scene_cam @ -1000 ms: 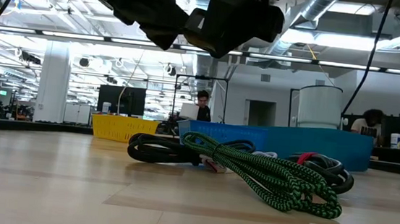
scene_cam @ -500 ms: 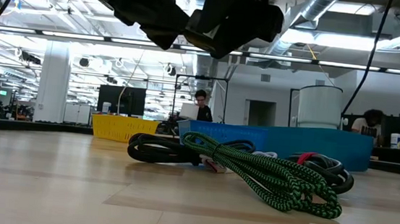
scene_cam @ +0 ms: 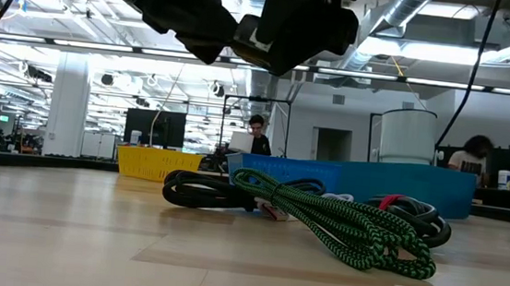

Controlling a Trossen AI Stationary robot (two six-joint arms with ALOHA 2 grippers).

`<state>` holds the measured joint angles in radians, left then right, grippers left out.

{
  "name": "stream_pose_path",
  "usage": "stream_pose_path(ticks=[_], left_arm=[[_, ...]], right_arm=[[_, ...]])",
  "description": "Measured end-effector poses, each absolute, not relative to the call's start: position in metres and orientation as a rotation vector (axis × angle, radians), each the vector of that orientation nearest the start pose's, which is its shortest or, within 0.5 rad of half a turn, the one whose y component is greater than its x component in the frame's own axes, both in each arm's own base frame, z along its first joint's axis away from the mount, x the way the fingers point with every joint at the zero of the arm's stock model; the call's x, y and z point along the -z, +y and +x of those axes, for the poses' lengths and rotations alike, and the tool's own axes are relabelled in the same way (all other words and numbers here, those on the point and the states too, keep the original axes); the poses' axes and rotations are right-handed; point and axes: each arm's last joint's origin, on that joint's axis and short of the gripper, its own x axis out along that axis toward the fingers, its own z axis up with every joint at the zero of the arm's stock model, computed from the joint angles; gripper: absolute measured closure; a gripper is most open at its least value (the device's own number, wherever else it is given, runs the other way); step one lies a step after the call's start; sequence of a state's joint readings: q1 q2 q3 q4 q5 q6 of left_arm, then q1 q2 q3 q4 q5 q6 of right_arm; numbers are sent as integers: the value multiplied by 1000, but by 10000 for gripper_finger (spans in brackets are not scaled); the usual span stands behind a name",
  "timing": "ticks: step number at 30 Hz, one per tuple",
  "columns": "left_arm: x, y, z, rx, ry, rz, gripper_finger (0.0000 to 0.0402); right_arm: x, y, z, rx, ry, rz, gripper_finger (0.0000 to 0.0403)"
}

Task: Pick and place items into bin
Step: Put the black charger adapter into the yellow bin

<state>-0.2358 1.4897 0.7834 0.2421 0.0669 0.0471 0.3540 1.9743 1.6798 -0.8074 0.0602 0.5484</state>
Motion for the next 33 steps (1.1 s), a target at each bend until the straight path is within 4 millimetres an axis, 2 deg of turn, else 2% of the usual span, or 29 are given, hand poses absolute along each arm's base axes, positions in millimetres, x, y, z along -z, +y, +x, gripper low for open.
stream_pose_path(ticks=[5, 11, 15, 24, 33], left_arm=[[-214, -67, 298, 280, 471, 87, 395], [-229, -54, 287, 237, 482, 102, 395], [-238, -39, 276, 64, 518, 151, 395], [-259, -14, 249, -73, 551, 166, 395], [-261, 37, 218, -396, 722, 178, 395]], right_arm=[[-246, 143, 394, 41, 1113, 263, 196], [-254, 143, 394, 47, 1112, 259, 200], [-258, 148, 393, 2, 1130, 266, 200], [-260, 148, 392, 7, 1125, 237, 218], [-260, 148, 392, 11, 1123, 237, 240]])
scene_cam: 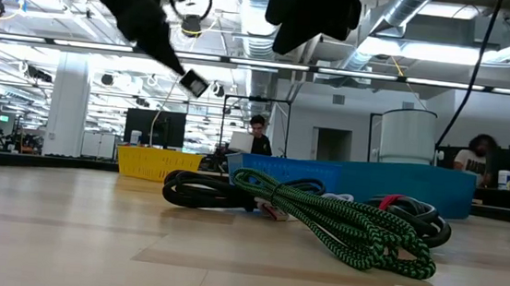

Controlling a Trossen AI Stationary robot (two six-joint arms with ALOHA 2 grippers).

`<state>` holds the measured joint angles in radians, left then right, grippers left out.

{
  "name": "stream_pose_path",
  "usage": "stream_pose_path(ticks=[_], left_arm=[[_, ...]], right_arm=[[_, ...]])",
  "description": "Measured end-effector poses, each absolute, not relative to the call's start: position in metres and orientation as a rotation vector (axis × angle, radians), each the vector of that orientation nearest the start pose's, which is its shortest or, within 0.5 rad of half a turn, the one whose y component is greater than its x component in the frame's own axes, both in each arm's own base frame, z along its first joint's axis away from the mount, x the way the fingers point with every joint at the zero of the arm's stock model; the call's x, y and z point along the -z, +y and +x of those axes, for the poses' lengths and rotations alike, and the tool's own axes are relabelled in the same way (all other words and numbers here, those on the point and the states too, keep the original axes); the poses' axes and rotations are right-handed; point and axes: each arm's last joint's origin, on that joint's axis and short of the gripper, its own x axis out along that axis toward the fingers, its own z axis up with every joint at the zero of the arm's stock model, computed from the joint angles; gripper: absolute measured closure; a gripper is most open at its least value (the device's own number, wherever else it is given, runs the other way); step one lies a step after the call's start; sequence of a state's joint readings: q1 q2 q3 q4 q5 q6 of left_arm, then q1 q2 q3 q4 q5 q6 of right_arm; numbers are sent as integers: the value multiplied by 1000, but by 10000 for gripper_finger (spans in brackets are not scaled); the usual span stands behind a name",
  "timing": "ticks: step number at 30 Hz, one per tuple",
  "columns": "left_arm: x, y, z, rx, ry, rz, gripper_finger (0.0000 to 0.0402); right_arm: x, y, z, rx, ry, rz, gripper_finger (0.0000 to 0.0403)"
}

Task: Pick and place items into bin
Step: Put the black charger adapter into the yellow bin

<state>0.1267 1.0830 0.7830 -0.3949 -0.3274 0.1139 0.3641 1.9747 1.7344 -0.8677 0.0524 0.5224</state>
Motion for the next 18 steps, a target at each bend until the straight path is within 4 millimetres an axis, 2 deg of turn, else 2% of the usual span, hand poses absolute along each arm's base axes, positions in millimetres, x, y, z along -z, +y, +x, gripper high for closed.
stream_pose_path(ticks=[10, 18], left_arm=[[-248, 106, 194, -629, 872, 40, 395], [-223, 149, 183, -705, 987, -96, 395]], right_arm=[[-260, 149, 392, 10, 1123, 236, 250], [-260, 149, 392, 12, 1123, 239, 251]])
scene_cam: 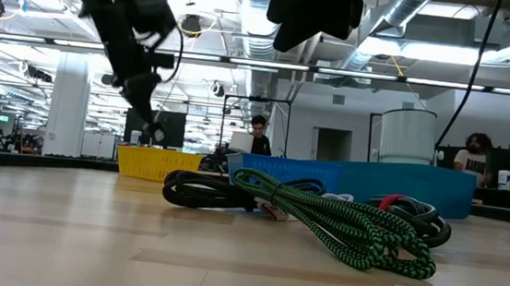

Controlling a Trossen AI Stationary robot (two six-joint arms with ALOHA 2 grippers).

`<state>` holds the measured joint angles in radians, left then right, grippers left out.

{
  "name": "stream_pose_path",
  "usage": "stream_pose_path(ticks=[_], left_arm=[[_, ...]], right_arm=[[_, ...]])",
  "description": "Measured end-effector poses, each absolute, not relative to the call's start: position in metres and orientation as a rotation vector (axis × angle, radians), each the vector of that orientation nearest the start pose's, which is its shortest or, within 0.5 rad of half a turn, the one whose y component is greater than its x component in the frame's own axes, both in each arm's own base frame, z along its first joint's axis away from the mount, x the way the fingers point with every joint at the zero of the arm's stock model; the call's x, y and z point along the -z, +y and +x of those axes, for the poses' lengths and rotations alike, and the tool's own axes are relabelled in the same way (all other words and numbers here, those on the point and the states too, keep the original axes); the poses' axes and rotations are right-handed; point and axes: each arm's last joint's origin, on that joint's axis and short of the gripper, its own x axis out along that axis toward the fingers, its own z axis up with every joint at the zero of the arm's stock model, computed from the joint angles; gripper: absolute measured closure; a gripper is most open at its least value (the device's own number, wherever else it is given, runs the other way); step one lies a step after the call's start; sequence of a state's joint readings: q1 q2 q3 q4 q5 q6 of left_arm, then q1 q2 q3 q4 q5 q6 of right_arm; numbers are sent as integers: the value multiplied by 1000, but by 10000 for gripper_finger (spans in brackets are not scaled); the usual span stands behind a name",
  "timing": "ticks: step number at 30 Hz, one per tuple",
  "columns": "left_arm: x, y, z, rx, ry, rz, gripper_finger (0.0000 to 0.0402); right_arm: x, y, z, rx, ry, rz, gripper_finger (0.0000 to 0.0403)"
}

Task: Pick and place items into bin
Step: Put the black charger adapter into the yellow bin

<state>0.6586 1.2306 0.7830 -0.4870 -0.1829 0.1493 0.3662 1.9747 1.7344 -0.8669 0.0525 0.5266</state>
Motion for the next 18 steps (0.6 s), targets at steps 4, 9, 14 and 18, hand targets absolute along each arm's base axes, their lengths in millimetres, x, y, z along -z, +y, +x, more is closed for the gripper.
stream_pose_path(ticks=[4, 9, 14, 18], left_arm=[[-203, 162, 185, -721, 1068, -146, 395], [-183, 170, 192, -714, 1132, -173, 389], [-177, 174, 196, -715, 1128, -171, 360], [-179, 175, 197, -731, 1104, -164, 334]], right_arm=[[-260, 149, 392, 12, 1123, 239, 255], [-260, 149, 392, 11, 1123, 239, 260], [-260, 149, 392, 9, 1124, 240, 261], [-260, 149, 392, 9, 1124, 239, 260]])
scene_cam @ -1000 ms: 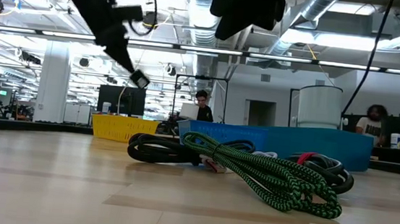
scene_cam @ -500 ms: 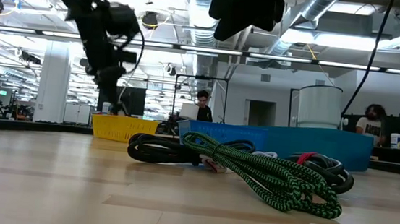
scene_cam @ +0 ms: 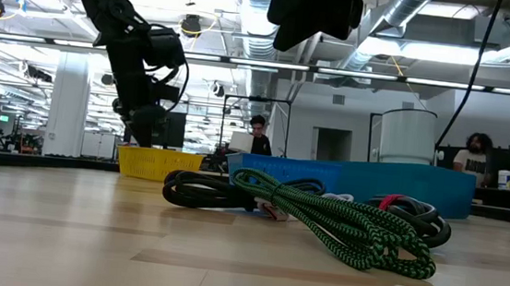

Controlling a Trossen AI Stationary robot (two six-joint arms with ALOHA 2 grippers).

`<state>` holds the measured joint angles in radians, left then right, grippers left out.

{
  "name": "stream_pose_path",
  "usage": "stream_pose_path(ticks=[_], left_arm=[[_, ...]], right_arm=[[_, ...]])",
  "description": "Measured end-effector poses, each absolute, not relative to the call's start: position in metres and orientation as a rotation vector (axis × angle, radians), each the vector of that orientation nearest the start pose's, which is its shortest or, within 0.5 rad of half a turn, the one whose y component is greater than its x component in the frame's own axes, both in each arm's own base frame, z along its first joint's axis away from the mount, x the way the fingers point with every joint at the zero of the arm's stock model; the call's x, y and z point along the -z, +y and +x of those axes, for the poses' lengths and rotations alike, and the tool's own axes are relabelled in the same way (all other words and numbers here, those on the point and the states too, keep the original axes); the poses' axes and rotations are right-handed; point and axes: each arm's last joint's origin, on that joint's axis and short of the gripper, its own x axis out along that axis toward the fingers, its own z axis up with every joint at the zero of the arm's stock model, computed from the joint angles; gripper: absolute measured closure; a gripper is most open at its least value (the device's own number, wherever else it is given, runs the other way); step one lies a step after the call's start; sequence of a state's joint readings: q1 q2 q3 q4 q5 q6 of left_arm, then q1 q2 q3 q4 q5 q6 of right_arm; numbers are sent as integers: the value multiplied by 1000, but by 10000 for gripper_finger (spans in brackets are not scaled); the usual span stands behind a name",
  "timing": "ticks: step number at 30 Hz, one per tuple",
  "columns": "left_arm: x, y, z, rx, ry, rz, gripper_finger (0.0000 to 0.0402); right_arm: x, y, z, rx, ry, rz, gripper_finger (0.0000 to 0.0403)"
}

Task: Pick and place items into bin
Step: Put the black charger adapter into the yellow bin, then put the green USB cable into the blue bin

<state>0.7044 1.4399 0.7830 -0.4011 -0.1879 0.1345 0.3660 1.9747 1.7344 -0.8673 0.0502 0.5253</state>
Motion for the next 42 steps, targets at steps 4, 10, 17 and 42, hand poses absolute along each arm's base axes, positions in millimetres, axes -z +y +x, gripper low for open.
stream_pose_path(ticks=[4, 10, 17, 42], left_arm=[[-180, 175, 197, -733, 1099, -164, 308], [-185, 173, 195, -763, 1101, -164, 277], [-245, 160, 179, -846, 848, -127, 267], [-365, 19, 44, -302, -119, -99, 267]], right_arm=[[-260, 149, 392, 8, 1124, 238, 259], [-260, 149, 392, 8, 1124, 236, 264], [-258, 152, 386, 14, 1169, 201, 271], [-255, 164, 383, 230, 1076, 198, 317]])
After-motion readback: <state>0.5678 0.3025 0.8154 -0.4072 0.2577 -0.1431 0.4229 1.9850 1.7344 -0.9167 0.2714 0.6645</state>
